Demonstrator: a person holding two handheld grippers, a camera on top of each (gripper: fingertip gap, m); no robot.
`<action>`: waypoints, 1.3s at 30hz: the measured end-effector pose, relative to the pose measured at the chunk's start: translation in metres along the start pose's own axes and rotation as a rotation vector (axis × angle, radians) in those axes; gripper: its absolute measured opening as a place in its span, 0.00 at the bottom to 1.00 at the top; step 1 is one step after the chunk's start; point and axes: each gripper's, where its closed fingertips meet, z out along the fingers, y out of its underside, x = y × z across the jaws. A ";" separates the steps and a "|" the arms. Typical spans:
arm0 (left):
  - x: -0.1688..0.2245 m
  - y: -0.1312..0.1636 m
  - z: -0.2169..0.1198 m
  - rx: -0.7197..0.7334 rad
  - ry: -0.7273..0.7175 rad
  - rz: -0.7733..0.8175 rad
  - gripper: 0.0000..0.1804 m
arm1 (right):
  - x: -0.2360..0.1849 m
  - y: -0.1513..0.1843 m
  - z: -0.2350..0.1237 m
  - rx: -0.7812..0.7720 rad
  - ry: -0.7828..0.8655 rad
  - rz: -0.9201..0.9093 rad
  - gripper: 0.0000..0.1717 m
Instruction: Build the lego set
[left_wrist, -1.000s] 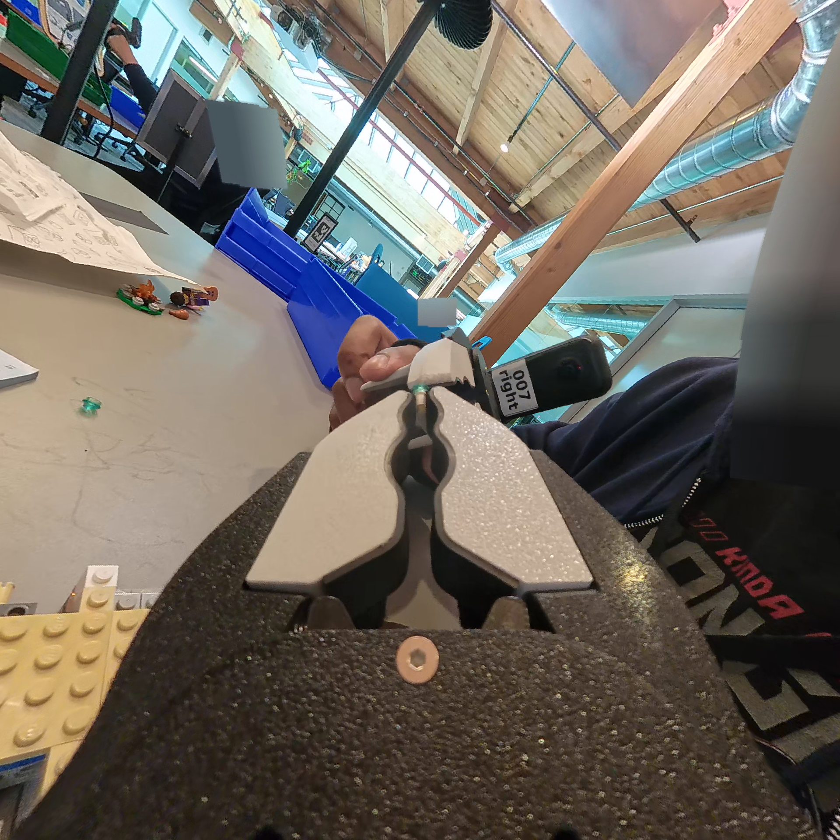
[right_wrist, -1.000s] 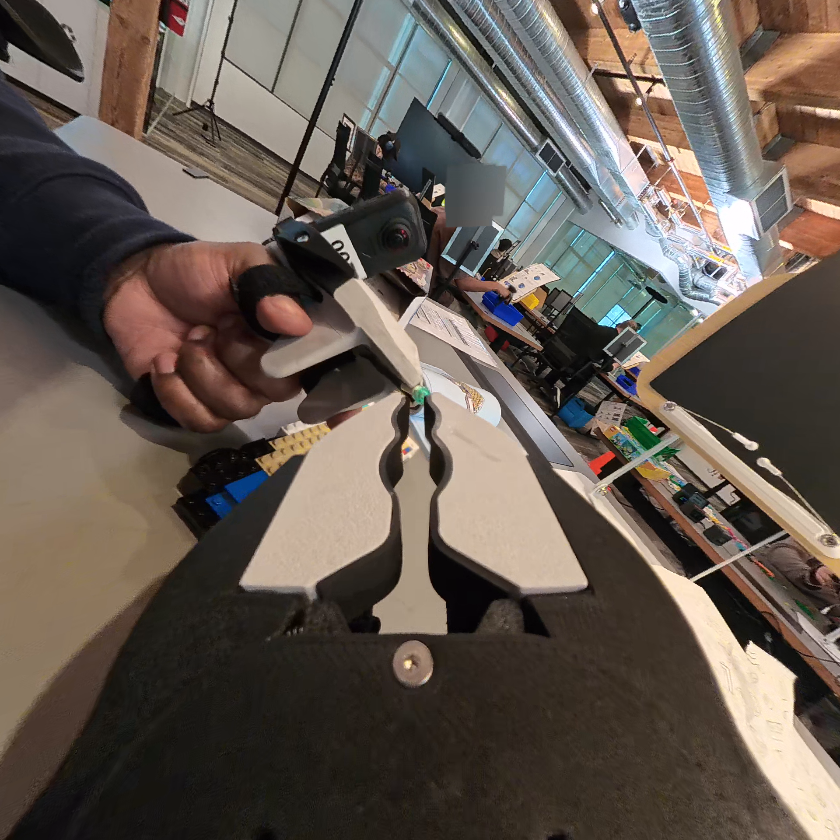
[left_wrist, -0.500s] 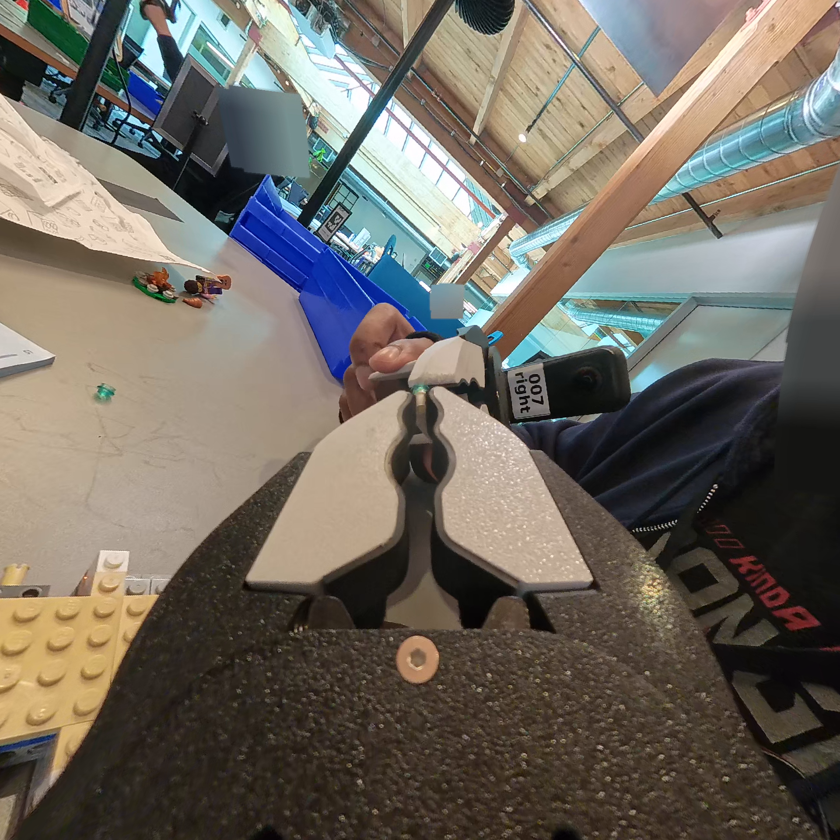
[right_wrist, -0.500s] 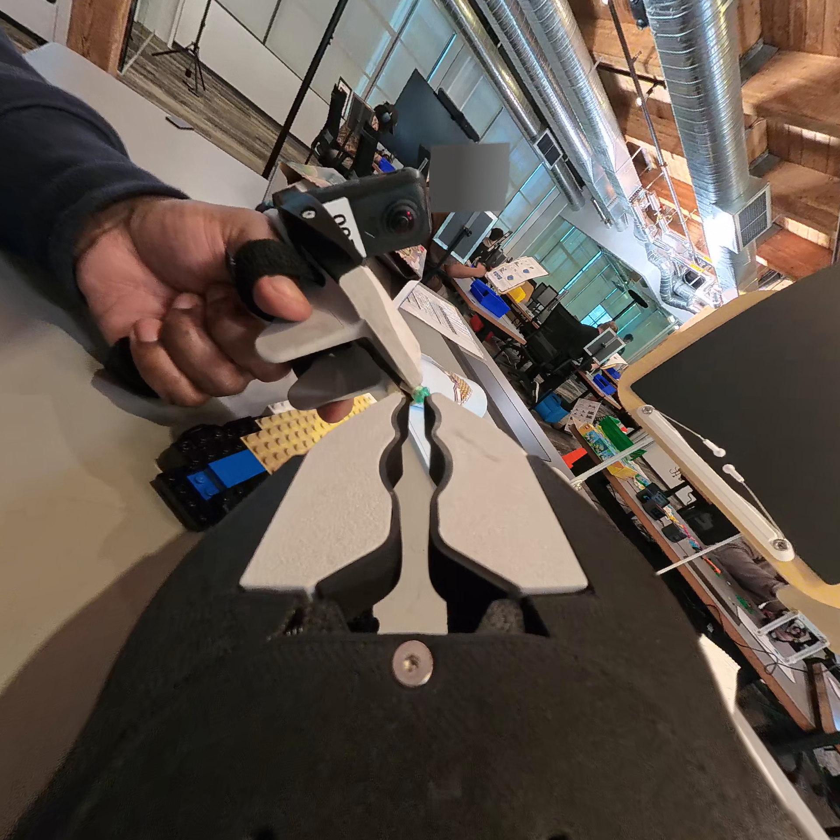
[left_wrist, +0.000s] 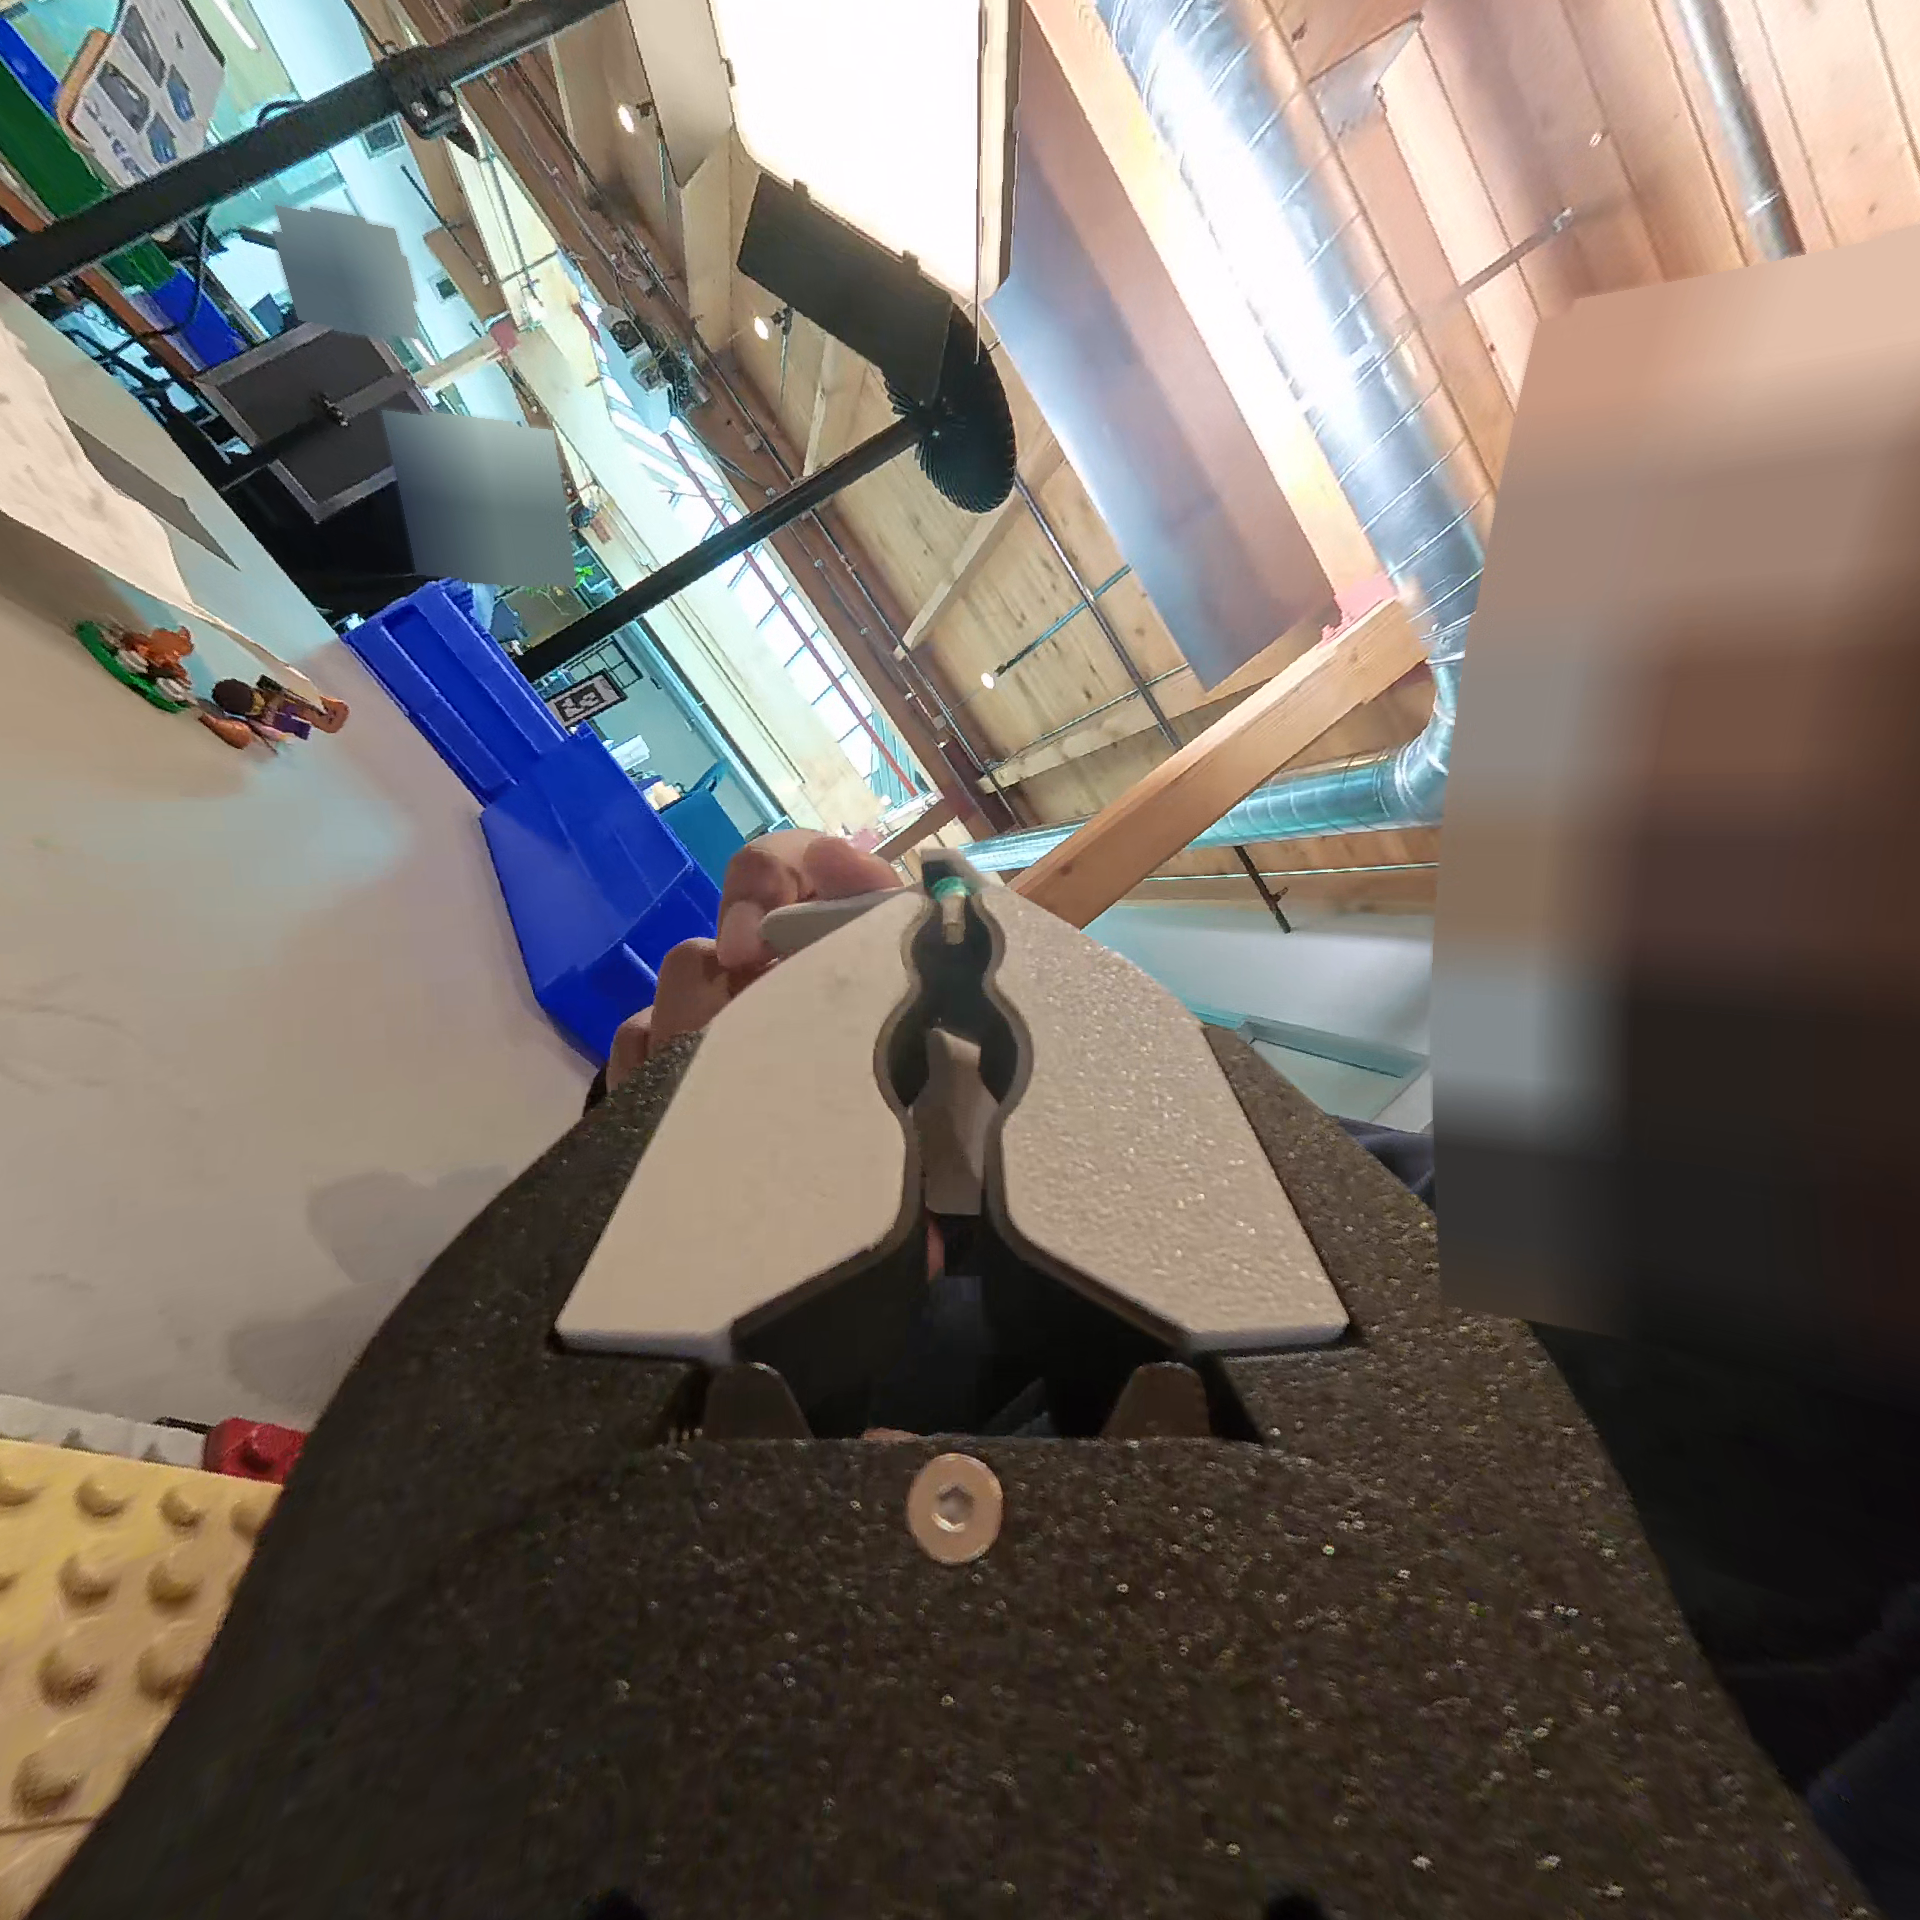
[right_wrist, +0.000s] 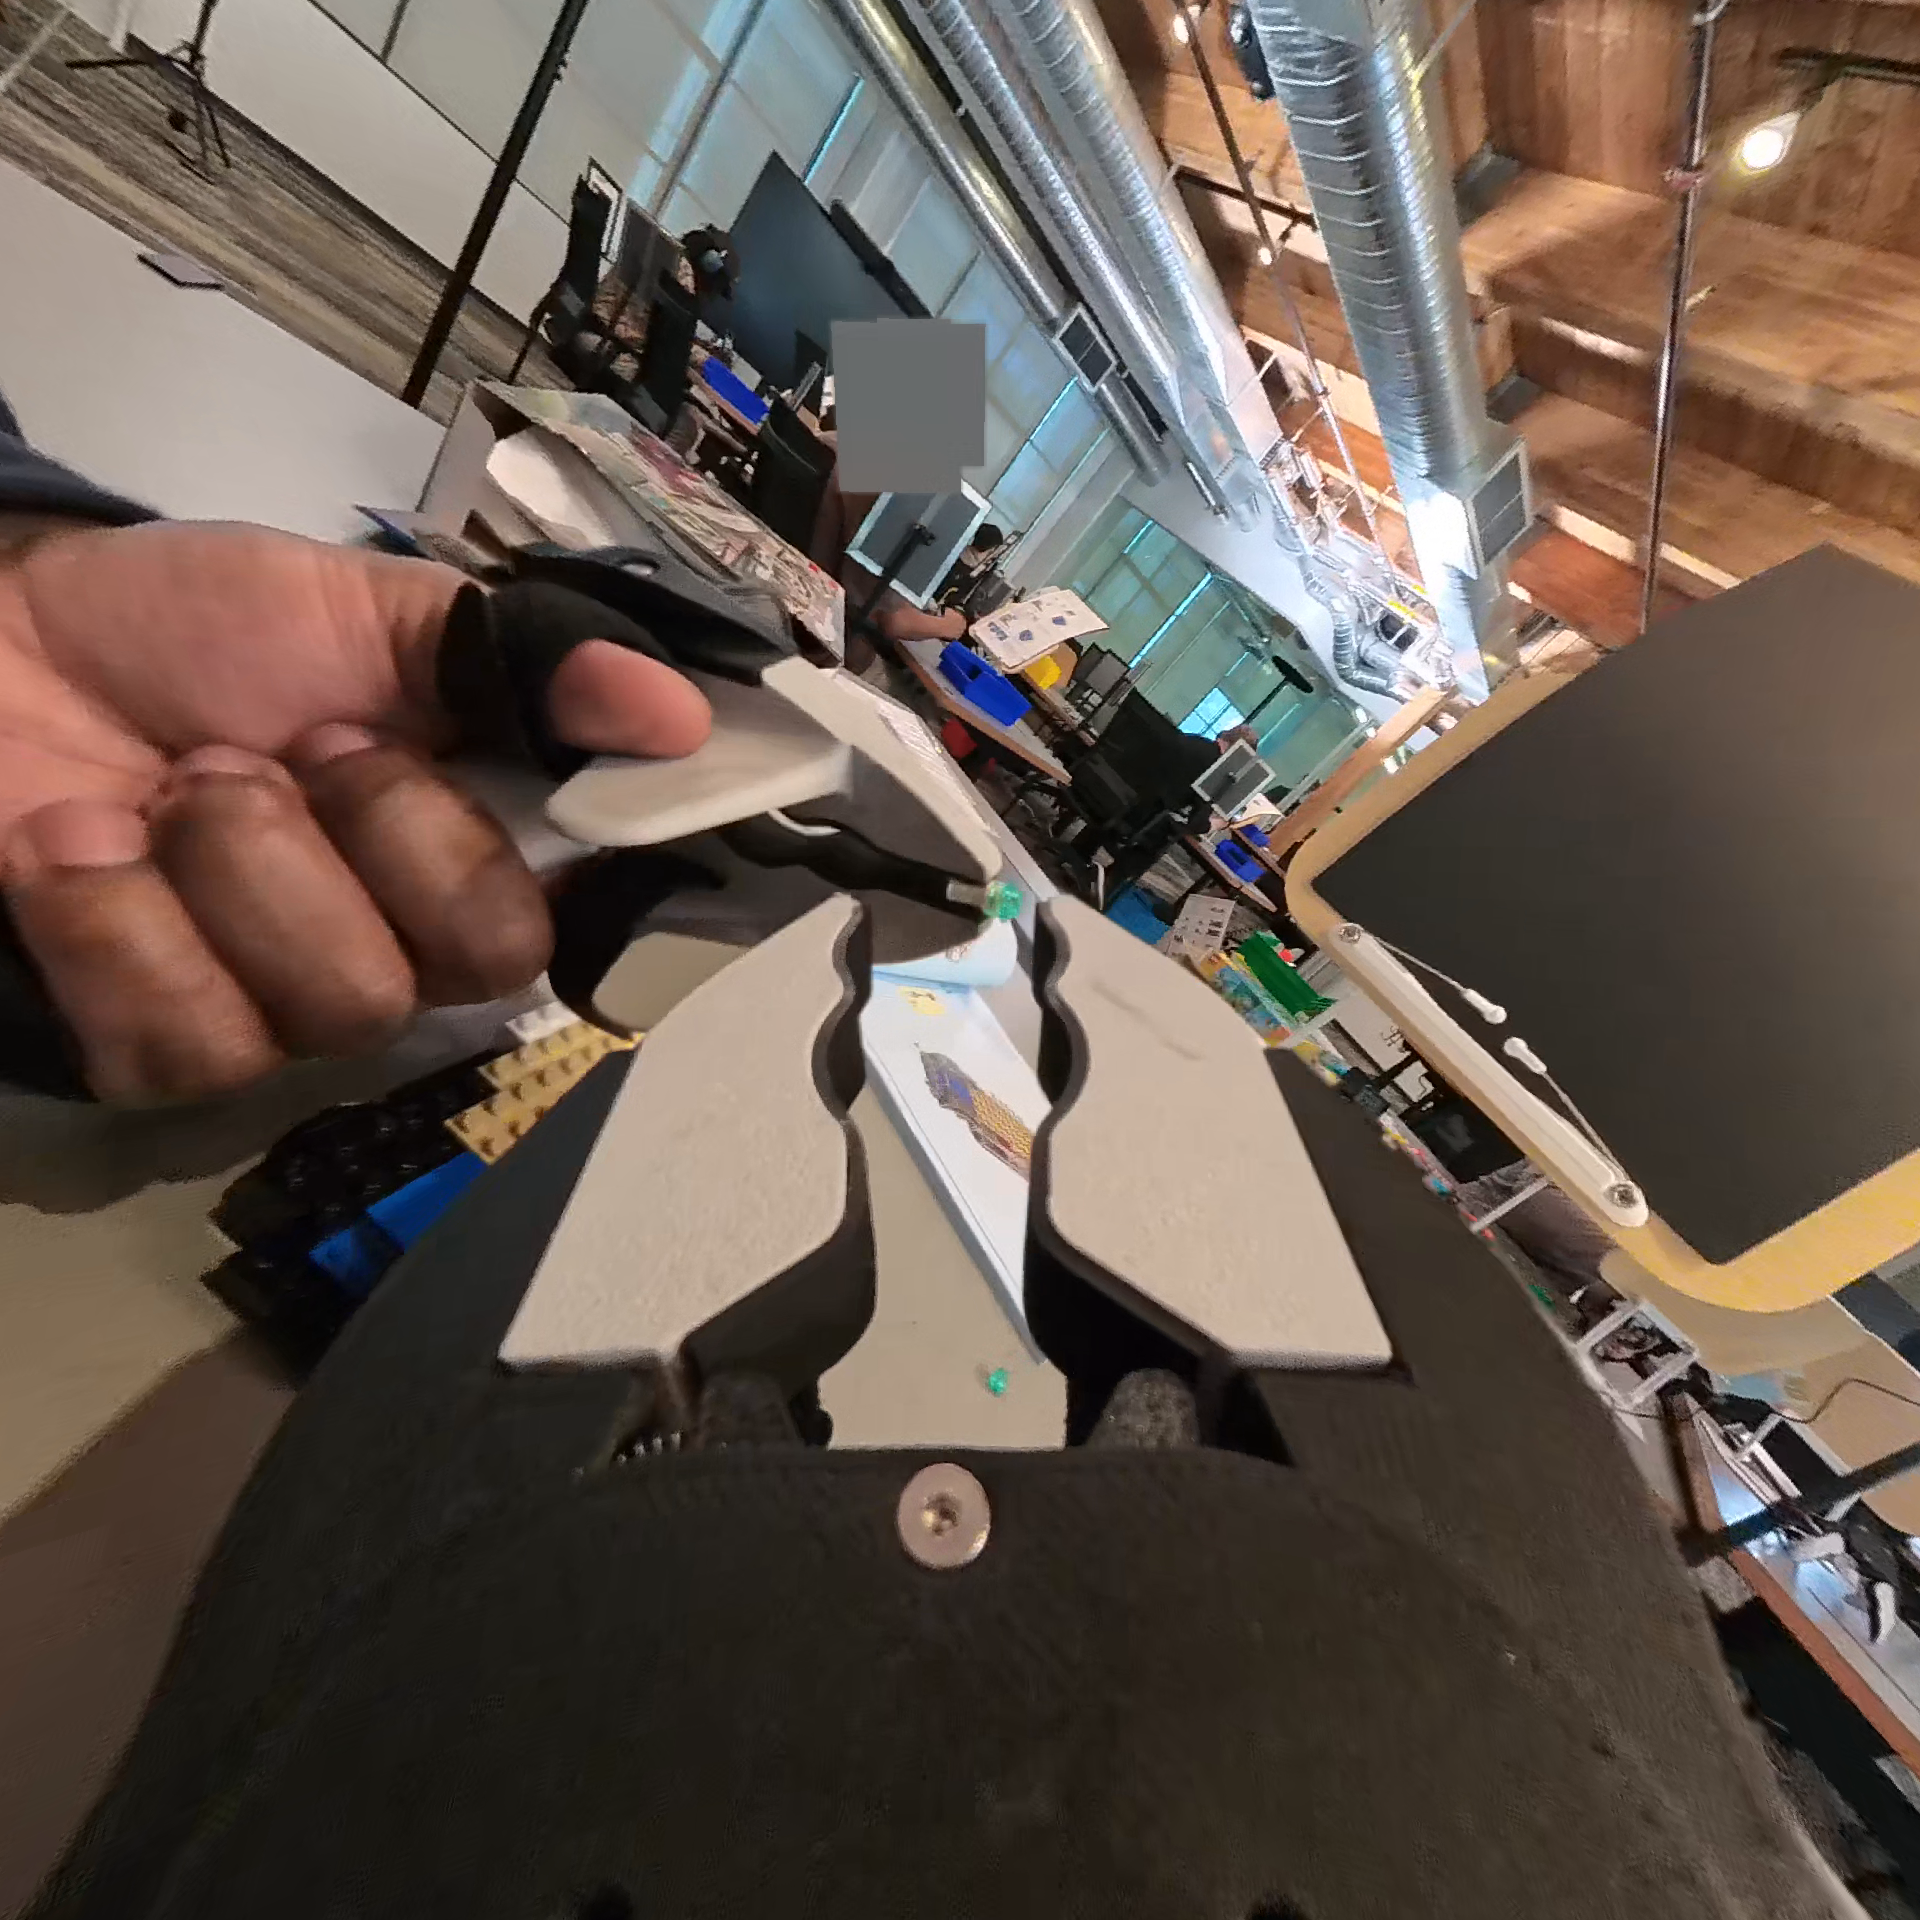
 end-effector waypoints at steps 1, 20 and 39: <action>0.000 0.001 0.001 0.001 0.000 -0.005 0.02 | 0.000 0.001 0.000 -0.006 0.003 -0.005 0.16; -0.005 0.026 0.007 -0.159 -0.049 0.064 0.02 | -0.002 0.002 -0.022 0.073 -0.288 0.147 0.08; 0.000 0.062 0.008 -0.444 -0.022 0.024 0.02 | -0.020 0.000 -0.052 0.108 -0.620 0.269 0.08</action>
